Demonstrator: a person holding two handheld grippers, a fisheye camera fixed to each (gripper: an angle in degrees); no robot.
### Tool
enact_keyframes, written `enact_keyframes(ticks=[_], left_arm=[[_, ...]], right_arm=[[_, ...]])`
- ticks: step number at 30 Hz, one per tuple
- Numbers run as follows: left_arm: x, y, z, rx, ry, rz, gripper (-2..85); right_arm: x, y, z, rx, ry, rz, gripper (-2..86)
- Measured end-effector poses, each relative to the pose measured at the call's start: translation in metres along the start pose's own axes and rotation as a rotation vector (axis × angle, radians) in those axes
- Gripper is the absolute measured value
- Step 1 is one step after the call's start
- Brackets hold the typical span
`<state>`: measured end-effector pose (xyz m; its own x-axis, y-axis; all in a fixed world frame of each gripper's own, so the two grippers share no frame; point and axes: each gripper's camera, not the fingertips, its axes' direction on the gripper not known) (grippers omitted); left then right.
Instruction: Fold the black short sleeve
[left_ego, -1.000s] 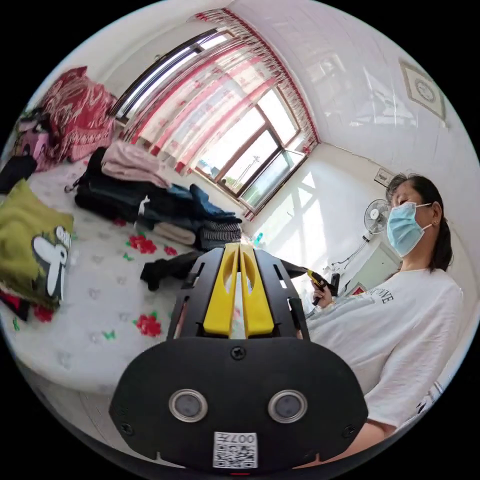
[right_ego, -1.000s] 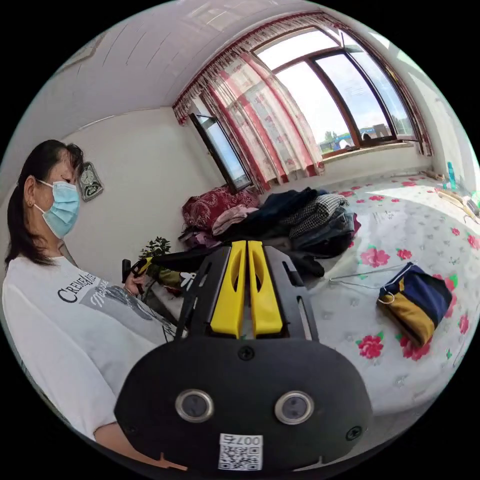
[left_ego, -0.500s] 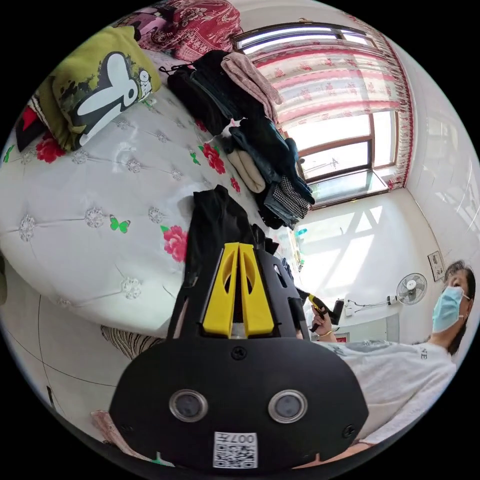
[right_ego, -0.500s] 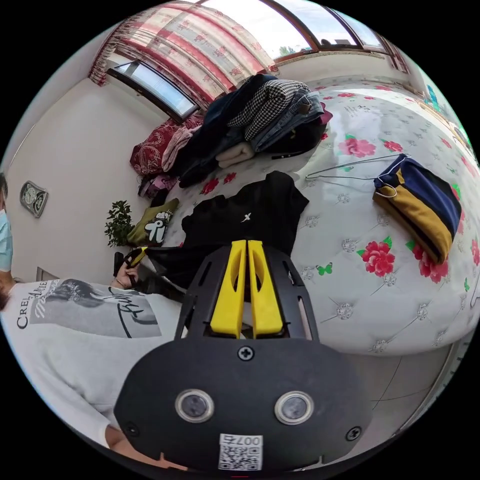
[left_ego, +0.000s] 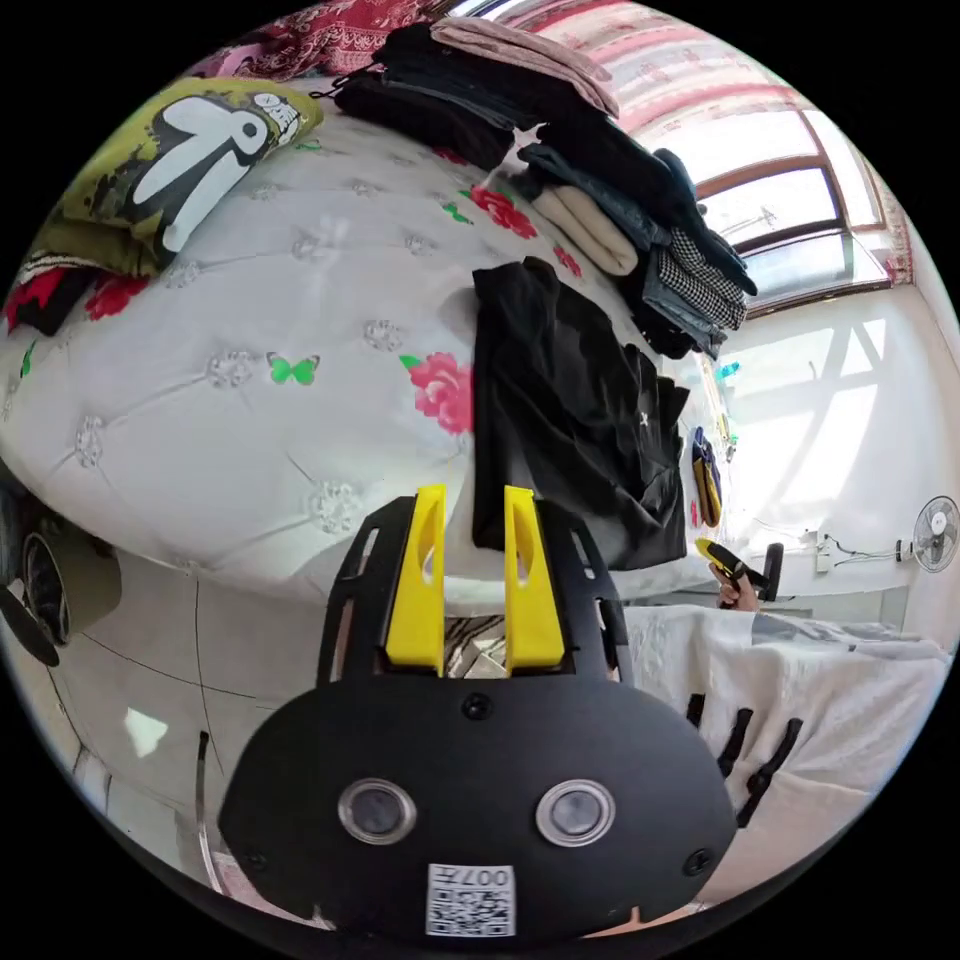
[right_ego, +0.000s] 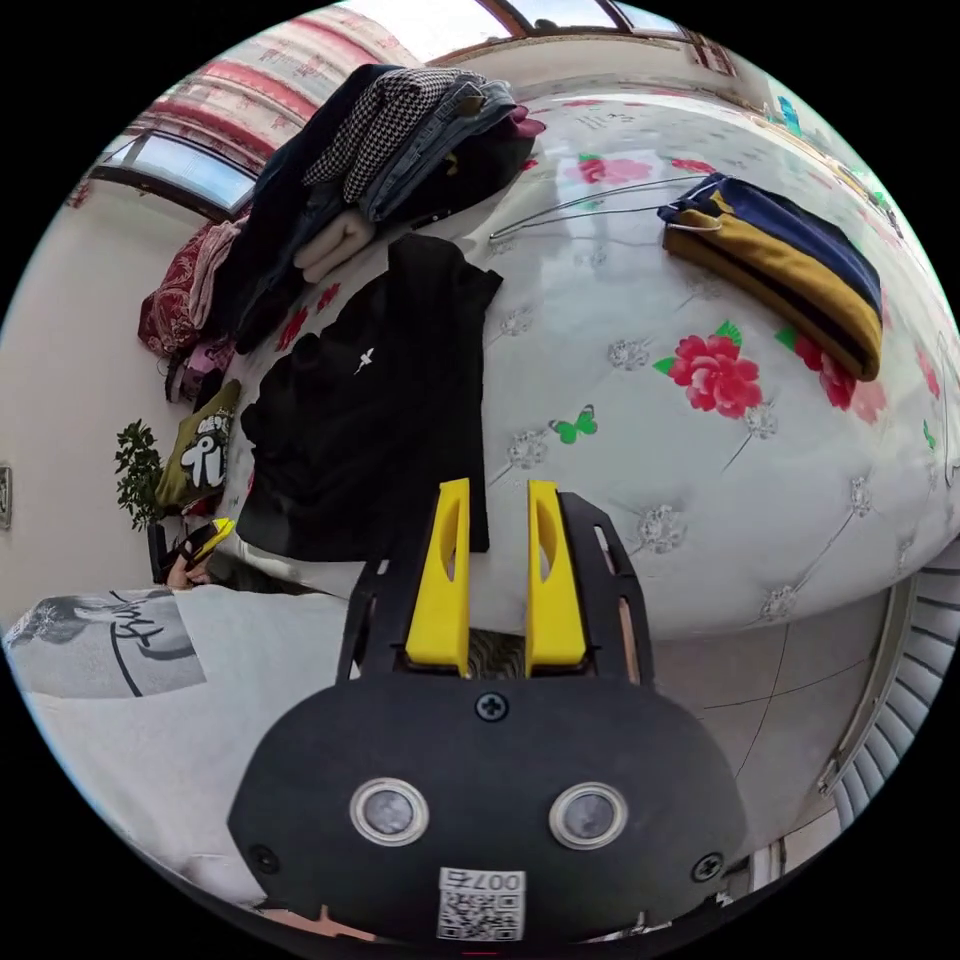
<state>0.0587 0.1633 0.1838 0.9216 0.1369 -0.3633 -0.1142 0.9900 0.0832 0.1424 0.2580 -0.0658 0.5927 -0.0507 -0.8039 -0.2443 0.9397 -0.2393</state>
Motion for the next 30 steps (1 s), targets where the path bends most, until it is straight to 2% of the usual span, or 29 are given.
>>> enact_keyframes(ticks=[4, 6, 8, 10, 14, 17, 20, 24, 28, 30], left_arm=[[0.015, -0.001, 0.025, -0.065, -0.045, 0.035, 6.5], [0.023, -0.013, 0.032, -0.083, -0.137, 0.069, 1.9], [0.023, -0.026, 0.035, -0.131, -0.113, 0.078, 0.0], [0.027, -0.037, 0.025, -0.123, -0.062, 0.114, -0.6], [0.041, -0.049, -0.034, -0.034, 0.075, 0.189, -0.9], [0.044, -0.048, -0.063, 0.019, 0.067, 0.238, -0.9], [0.026, -0.042, -0.048, -0.030, -0.005, 0.207, -1.0], [-0.008, -0.019, -0.018, -0.077, 0.010, 0.071, -1.0], [-0.025, -0.001, -0.019, -0.050, 0.041, 0.002, -1.0], [-0.034, 0.001, -0.026, -0.044, 0.059, -0.015, -1.0]], right_arm=[[-0.015, 0.003, 0.025, -0.067, 0.073, -0.056, 1.3], [-0.031, -0.007, 0.033, -0.099, 0.117, -0.125, 0.5], [-0.039, -0.018, 0.034, -0.133, 0.111, -0.171, 0.2], [-0.047, -0.028, 0.019, -0.092, 0.089, -0.218, 0.1], [-0.053, -0.041, -0.066, 0.181, -0.057, -0.243, 0.1], [-0.052, -0.044, -0.107, 0.277, -0.068, -0.298, 0.4], [-0.050, -0.046, -0.084, 0.170, 0.039, -0.311, 2.2], [-0.046, -0.026, 0.002, -0.106, -0.025, -0.253, 5.2], [-0.059, 0.008, 0.049, -0.179, 0.055, -0.283, 4.1], [-0.063, 0.016, 0.045, -0.092, 0.152, -0.297, 1.5]])
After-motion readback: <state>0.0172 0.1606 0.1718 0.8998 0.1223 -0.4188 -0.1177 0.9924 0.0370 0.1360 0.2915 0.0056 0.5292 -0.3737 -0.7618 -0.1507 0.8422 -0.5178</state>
